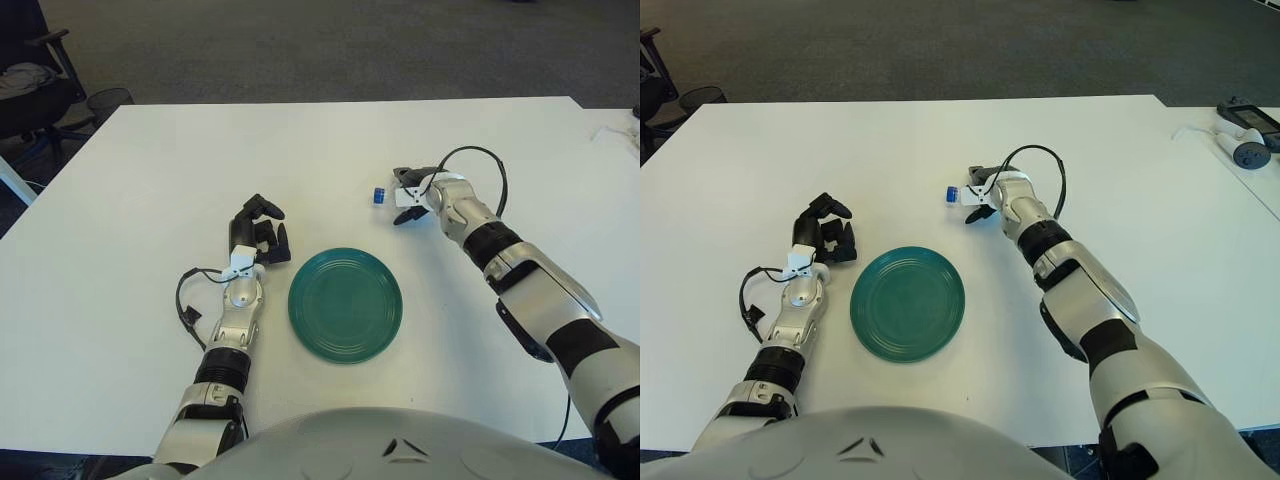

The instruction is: Put the bottle into the plate.

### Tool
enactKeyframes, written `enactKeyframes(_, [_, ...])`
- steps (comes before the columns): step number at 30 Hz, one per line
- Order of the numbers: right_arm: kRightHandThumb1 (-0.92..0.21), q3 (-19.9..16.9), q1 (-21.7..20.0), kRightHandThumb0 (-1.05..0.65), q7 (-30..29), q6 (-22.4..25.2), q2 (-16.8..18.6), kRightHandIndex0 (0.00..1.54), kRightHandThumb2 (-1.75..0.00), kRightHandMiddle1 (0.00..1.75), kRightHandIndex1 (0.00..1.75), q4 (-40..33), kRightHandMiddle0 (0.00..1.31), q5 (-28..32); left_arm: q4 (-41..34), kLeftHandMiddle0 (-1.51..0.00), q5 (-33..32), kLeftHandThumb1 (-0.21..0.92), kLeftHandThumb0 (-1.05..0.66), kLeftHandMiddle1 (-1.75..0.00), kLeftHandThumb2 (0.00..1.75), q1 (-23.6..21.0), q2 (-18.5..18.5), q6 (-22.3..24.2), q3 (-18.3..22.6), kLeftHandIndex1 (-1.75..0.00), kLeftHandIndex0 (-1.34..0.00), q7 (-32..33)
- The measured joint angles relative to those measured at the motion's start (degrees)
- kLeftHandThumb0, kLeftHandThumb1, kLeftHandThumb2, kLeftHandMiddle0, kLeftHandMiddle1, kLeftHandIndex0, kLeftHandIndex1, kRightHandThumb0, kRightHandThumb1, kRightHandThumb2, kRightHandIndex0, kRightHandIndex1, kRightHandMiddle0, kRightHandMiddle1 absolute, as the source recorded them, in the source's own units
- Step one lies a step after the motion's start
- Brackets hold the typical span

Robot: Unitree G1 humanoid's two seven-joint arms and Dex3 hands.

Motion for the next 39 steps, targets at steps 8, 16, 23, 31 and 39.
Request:
enactKeyframes(8, [-0.92, 0.37, 0.0, -0.99, 0.15, -0.09, -0.13, 0.0, -0.26, 0.13, 0.0, -0.33, 0.0, 0.0, -0.04, -1.31, -0.01, 0.07, -0.58, -1.75, 1.62, 0.0, 0.0, 0.02, 0.13, -1.75, -0.82, -0.06])
enactKeyframes(16, [-0.92, 0.52, 0.78, -0.98, 0.78, -0.48, -0.54, 0.0, -0.31, 0.2, 0.0, -1.74, 0.0, 0.01, 0.08, -1.31, 0.01, 0.07, -0.58, -1.75, 1.62, 0.0, 0.0, -0.11, 0.14, -1.75, -0.81, -0.05])
enactKeyframes(23, [-0.9, -0.02, 1.66, -0.86, 1.42, -1.59, -0.94, 0.31, -0.27, 0.8, 0.27, -3.41, 0.02, 0.48, 0.08, -1.31, 0.06, 0.08, -0.58, -1.75, 1.61, 0.0, 0.02, -0.12, 0.12, -1.75, -0.81, -0.03])
enactKeyframes(31, [-0.35, -1.31, 6.51, -0.18, -8.54, -3.55, -1.53, 0.58, -1.14, 1.69, 1.34, -7.78, 0.49, -0.04, 0.57, -1.3, 0.16, 0.09, -0.57, -1.75, 1.6, -0.04, 0.1, -1.01, 0.14, -1.75, -0.8, 0.03])
enactKeyframes(39, [0.01, -2.94, 11.38, -0.01, -29.45, -9.24, 0.91, 0.97, -1.54, 1.74, 1.3, -5.22, 0.71, -0.03, 1.02, -1.31, 0.14, 0.09, -0.57, -1.75, 1.6, -0.05, 0.36, -1.13, 0.34, -1.75, -0.8, 0.03])
